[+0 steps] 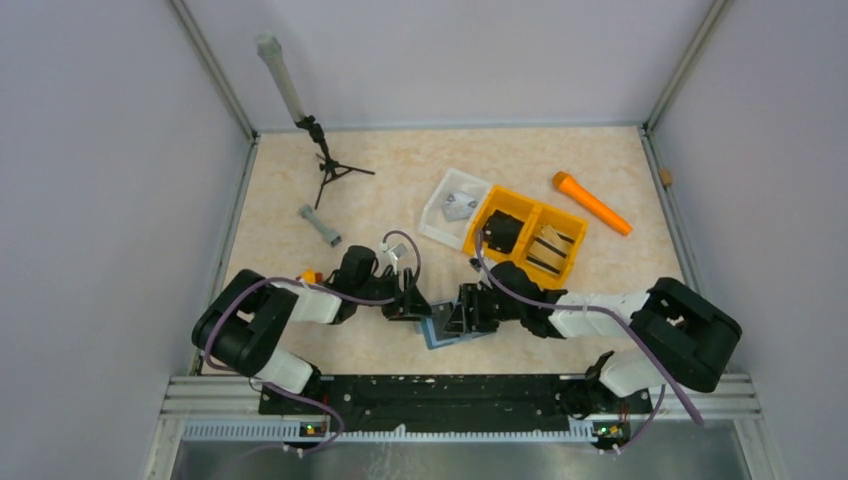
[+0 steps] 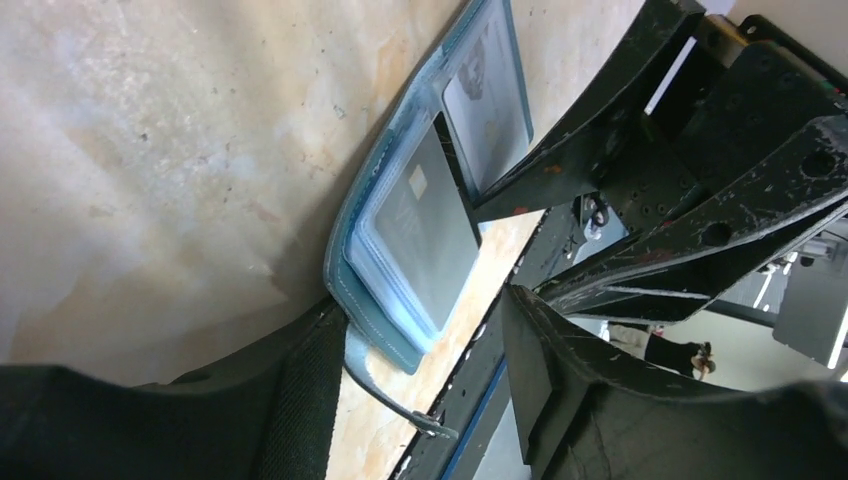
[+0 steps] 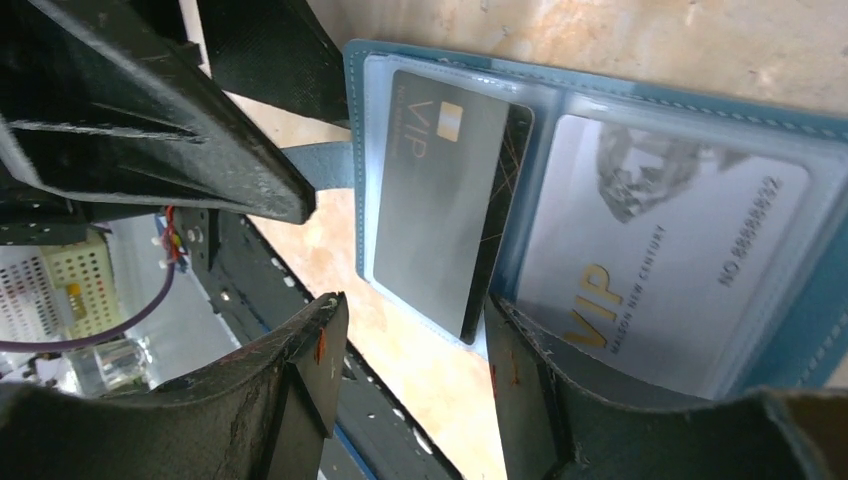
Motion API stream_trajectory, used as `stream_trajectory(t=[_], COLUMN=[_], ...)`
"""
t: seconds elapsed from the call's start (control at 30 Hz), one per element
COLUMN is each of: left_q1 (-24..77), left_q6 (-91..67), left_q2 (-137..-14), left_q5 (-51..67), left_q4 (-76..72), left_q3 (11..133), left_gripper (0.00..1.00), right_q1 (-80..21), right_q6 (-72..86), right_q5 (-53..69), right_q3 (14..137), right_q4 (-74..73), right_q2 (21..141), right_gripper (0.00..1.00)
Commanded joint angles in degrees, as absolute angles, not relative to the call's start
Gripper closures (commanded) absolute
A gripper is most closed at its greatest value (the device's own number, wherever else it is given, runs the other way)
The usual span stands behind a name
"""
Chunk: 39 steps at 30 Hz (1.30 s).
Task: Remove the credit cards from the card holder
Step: Remove the credit card from the card holder.
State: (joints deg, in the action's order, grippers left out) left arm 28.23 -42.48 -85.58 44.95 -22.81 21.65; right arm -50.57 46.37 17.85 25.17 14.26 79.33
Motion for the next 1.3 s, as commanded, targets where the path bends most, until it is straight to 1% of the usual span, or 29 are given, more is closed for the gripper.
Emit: stream_trajectory(t=[0.0, 0.07, 0.23, 0.37, 0.53, 0.7, 0.8, 0.93, 1.27], left_q1=[28.4, 28.4, 28.3, 28.3, 28.3, 28.3, 28.3, 28.2, 28.2], left_q6=[-44.2, -44.2, -45.3, -50.2, -54.2, -57.4, -60.1, -65.2, -76.5], left_q2=[-87.7, -88.4, -90.7, -93.2, -94.4, -93.0, -92.2, -91.5, -90.7], left_q5=[47.7, 48.1, 48.3, 49.7, 51.8, 53.3, 54.0, 54.6, 55.8], left_q4=[-31.1, -31.6, -35.2, -44.5, -53.1, -58.4, -62.2, -69.7, -85.3], left_q3=[21.5, 22.1, 22.0, 20.4, 18.9, 17.7, 17.1, 16.1, 14.7], left_gripper=[0.43, 0.52, 0.84, 1.0, 1.0, 1.0, 1.0, 1.0, 1.0], right_q1=[-50.5, -50.6, -50.4, -49.5, -46.1, -43.3, -42.5, -41.1, -39.7], right_q6=[47.7, 48.4, 49.7, 50.0, 50.5, 49.5, 49.3, 51.8, 54.7], right_q5=[20.4, 21.2, 21.1, 20.2, 20.0, 21.6, 23.3, 26.4, 29.3], right_q3=[25.0, 24.9, 24.2, 22.8, 19.5, 17.0, 17.2, 16.4, 16.4], right_q4=[21.0, 22.3, 23.8, 23.5, 23.8, 24.3, 23.5, 27.0, 28.0], right_q2=[81.3, 81.8, 80.9, 78.6, 72.8, 65.5, 63.9, 62.9, 59.0], right_gripper=[0.45, 0.45, 0.48, 0.48, 0.48, 0.5, 0.5, 0.52, 0.53])
